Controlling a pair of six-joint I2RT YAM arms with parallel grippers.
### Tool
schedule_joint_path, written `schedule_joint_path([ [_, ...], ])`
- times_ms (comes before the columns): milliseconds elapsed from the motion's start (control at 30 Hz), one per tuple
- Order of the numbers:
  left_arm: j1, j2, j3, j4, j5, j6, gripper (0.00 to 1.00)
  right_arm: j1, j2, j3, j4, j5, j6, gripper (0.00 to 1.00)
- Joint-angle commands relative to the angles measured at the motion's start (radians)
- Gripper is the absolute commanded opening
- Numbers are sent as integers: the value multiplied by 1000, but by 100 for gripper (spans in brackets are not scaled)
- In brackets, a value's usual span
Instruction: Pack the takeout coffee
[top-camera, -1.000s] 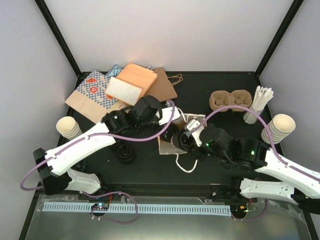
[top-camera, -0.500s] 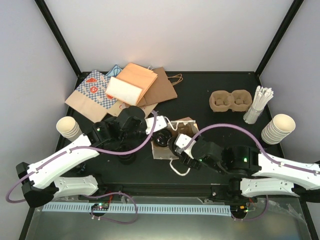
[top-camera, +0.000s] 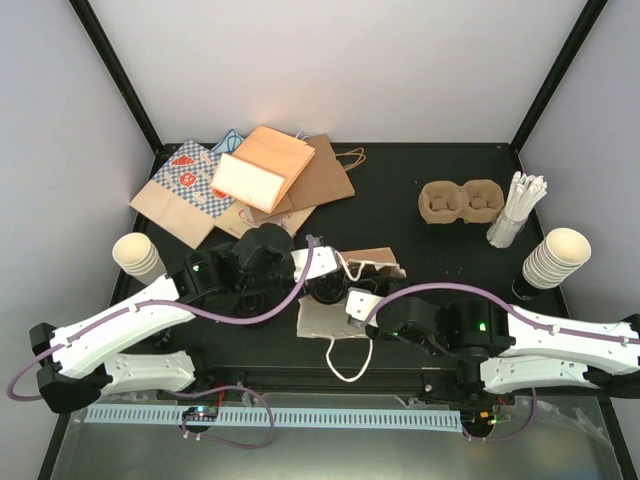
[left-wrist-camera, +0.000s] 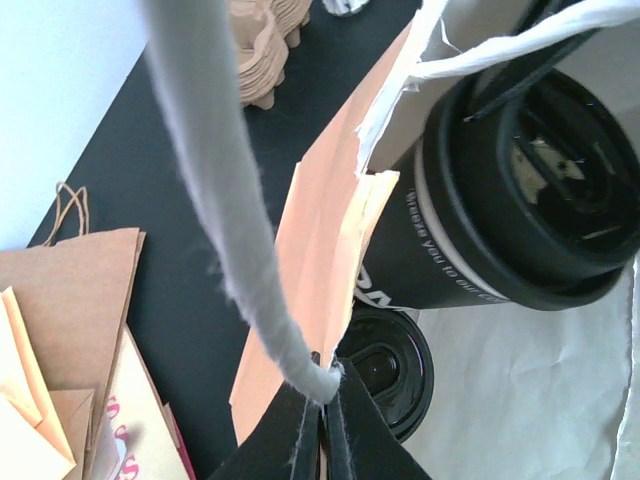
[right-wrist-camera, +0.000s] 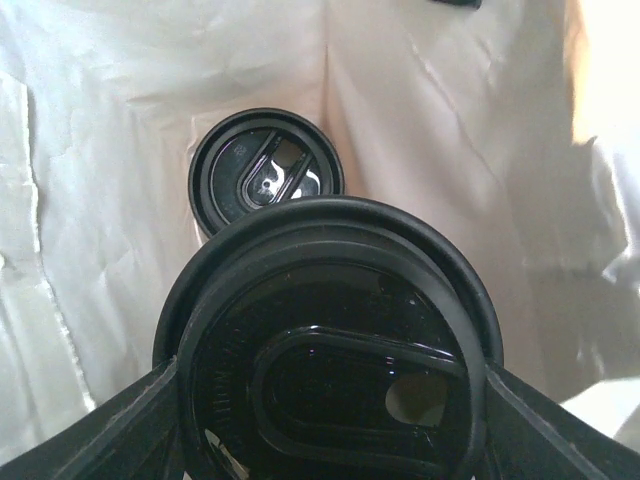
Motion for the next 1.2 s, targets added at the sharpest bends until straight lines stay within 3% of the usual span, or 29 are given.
schedule_joint_path([
  [0,-43,21,27,33,-12,0,2,9,-20,39,-19,26,-90,58],
  [433,-118,59,56,43,-118,-35,2,9,35,70,-233,96,-110,58],
  [1167,-124,70,125,38,-189,-10,4,39,73,-57,-86,86,-86,56],
])
